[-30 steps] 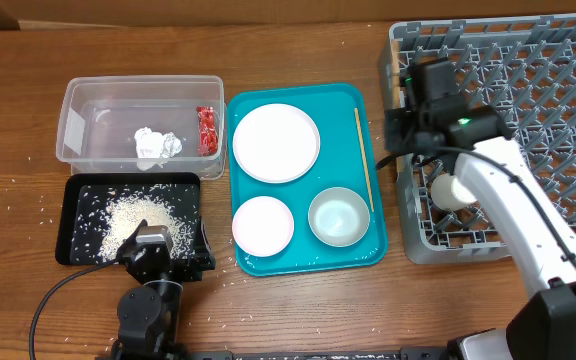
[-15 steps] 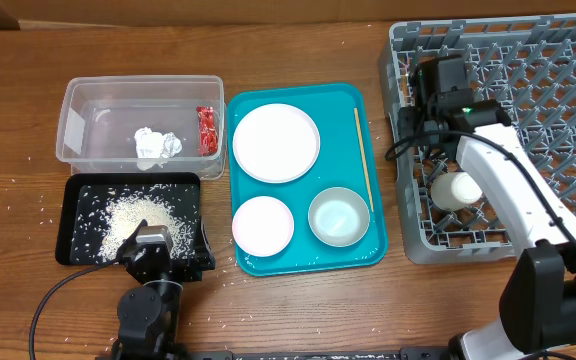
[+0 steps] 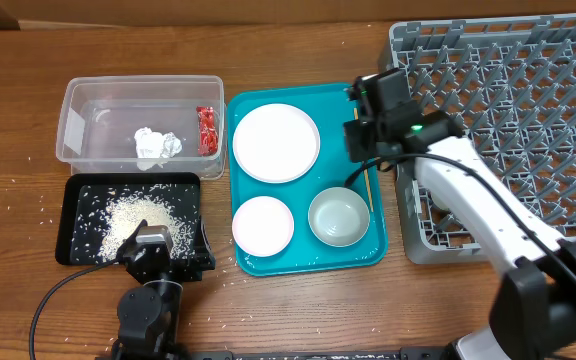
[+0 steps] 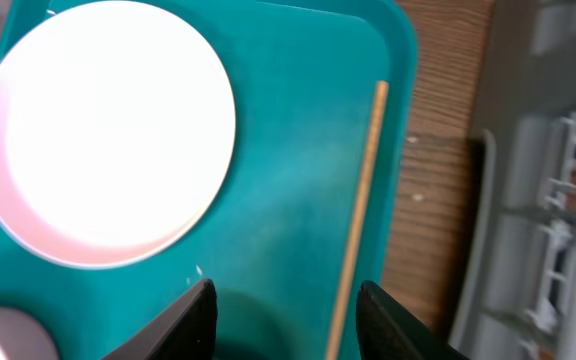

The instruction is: Sort waste into correct bins and load items into the dishwasher

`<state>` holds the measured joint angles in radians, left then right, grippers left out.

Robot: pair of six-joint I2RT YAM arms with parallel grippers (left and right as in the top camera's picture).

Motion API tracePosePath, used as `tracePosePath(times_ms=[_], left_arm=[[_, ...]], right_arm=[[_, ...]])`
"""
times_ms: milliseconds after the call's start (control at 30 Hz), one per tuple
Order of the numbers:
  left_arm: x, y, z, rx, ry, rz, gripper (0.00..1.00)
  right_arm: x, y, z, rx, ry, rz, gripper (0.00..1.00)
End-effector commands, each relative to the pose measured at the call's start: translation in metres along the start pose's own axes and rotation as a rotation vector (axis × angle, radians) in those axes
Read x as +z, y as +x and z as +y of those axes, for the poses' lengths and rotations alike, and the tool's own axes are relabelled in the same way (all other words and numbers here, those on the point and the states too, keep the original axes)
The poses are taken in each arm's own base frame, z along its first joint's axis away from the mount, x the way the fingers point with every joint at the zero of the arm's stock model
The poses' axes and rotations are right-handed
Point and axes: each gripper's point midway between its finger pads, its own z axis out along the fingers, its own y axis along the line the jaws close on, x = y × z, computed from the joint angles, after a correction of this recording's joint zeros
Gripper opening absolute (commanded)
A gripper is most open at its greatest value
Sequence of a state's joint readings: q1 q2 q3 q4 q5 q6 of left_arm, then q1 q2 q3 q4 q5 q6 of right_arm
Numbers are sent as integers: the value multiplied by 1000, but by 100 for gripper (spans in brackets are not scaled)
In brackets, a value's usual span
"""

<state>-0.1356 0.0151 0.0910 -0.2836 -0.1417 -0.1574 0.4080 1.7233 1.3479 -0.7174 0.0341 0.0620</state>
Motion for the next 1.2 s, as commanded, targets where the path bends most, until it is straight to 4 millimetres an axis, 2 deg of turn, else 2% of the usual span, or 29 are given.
tracePosePath(times_ms=[0, 100, 300, 600, 733, 767, 800, 933, 1067, 1167], left_arm=[[0, -1, 1, -14, -1, -10, 100], [0, -1, 1, -14, -1, -10, 100], [0, -1, 1, -14, -1, -10, 100], [0, -1, 1, -14, -1, -10, 100], [0, -1, 1, -14, -1, -10, 100], [0, -1, 1, -14, -1, -10, 100], [0, -1, 1, -14, -1, -10, 100], [0, -1, 1, -14, -1, -10, 100], [0, -1, 1, -14, -1, -10, 100], [0, -1, 1, -14, -1, -10, 100]], right_arm=[[37, 15, -18, 35, 113, 62, 47], [59, 23, -27, 36, 150, 92, 47], [94, 49, -23, 32, 130, 186, 38], [112, 75, -23, 67, 129, 278, 21], [112, 85, -11, 77, 62, 321, 13], [111, 84, -12, 76, 66, 319, 14], [109, 81, -13, 75, 69, 313, 20], [91, 58, -10, 76, 61, 251, 31], [65, 31, -8, 79, 46, 155, 32], [58, 24, -10, 79, 61, 128, 33]])
